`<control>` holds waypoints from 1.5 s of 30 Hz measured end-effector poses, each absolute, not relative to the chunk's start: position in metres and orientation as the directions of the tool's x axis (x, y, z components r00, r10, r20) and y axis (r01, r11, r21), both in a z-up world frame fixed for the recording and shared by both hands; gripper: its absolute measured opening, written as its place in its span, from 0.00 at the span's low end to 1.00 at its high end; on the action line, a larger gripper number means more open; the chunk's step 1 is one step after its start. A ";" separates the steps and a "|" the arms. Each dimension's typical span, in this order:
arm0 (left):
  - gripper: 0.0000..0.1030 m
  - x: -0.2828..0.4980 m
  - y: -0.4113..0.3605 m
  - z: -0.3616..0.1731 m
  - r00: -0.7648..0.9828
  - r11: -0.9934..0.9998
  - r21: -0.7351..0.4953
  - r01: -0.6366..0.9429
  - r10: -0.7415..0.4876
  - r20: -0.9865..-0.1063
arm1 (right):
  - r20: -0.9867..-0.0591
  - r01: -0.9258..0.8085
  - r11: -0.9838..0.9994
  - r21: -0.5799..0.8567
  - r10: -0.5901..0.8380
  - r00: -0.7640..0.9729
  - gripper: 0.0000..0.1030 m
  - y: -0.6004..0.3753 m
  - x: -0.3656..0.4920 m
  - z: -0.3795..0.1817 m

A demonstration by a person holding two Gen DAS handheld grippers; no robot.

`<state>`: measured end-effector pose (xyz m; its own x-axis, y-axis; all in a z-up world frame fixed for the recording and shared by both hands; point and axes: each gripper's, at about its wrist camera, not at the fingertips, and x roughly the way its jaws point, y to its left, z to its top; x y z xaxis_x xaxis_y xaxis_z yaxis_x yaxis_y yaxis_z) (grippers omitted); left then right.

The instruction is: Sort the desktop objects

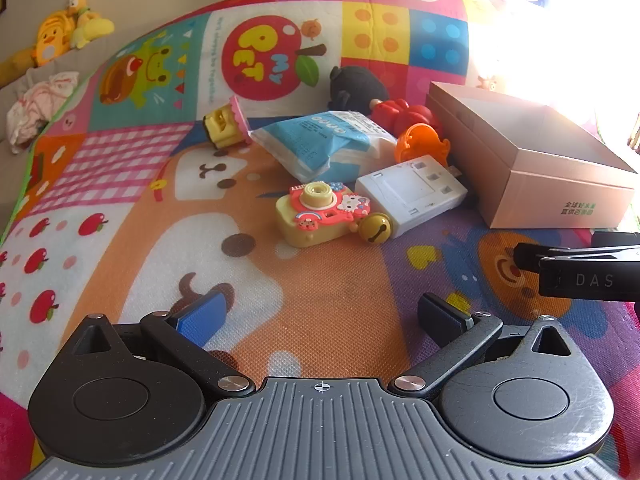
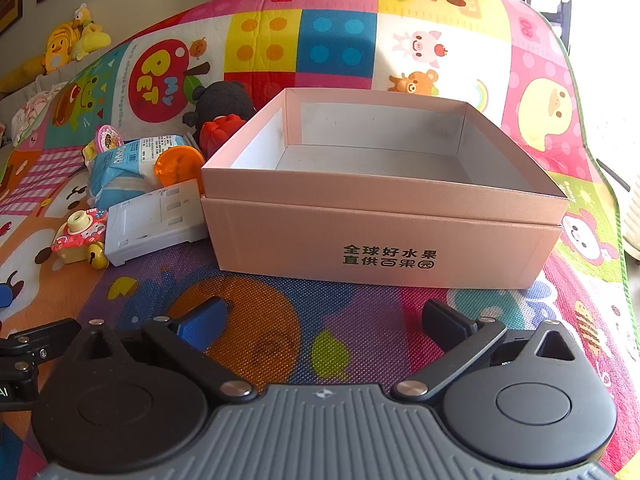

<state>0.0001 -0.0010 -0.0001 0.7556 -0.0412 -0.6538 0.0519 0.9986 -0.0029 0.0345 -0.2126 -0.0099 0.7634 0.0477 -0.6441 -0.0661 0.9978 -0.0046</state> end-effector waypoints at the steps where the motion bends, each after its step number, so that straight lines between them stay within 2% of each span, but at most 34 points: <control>1: 1.00 0.000 -0.001 0.000 0.756 0.999 -0.002 0.052 -0.041 -0.653 | -0.644 -0.066 0.998 -0.004 0.048 0.763 1.00 -0.212 0.035 -0.010; 39: 1.00 0.010 0.002 -0.001 0.745 0.998 0.004 0.056 -0.039 -0.666 | -0.646 -0.067 0.998 -0.001 0.051 0.762 1.00 -0.211 0.035 -0.009; 45: 1.00 0.006 -0.001 0.000 0.737 0.998 0.012 0.067 -0.041 -0.674 | -0.697 -0.136 0.991 0.000 0.097 0.710 1.00 -0.214 0.034 -0.003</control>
